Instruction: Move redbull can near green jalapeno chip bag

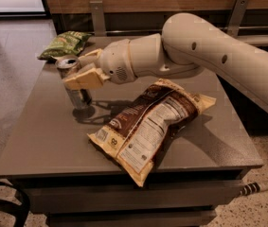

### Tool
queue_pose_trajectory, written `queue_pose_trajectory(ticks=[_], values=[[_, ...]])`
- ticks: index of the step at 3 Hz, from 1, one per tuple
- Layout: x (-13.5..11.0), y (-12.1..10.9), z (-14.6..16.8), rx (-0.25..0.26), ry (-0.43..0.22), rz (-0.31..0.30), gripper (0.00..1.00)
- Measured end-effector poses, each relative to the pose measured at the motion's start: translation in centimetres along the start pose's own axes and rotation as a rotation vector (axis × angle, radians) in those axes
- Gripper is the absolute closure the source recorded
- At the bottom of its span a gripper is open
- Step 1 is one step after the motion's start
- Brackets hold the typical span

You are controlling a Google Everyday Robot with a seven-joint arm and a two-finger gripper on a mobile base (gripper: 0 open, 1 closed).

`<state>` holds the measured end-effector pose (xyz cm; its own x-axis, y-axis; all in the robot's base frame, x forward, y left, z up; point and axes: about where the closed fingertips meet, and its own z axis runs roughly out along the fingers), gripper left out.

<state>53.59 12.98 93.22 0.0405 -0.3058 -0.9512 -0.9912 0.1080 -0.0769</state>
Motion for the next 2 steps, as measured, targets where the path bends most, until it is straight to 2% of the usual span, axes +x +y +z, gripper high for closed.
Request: queue_pose_trajectory(ticks=[1, 2], values=[[-0.1, -5.3, -1.8, 0.088, 0.051, 0.051, 1.00], [0.1, -10.2, -3.5, 0.170, 0.063, 0.069, 1.00]])
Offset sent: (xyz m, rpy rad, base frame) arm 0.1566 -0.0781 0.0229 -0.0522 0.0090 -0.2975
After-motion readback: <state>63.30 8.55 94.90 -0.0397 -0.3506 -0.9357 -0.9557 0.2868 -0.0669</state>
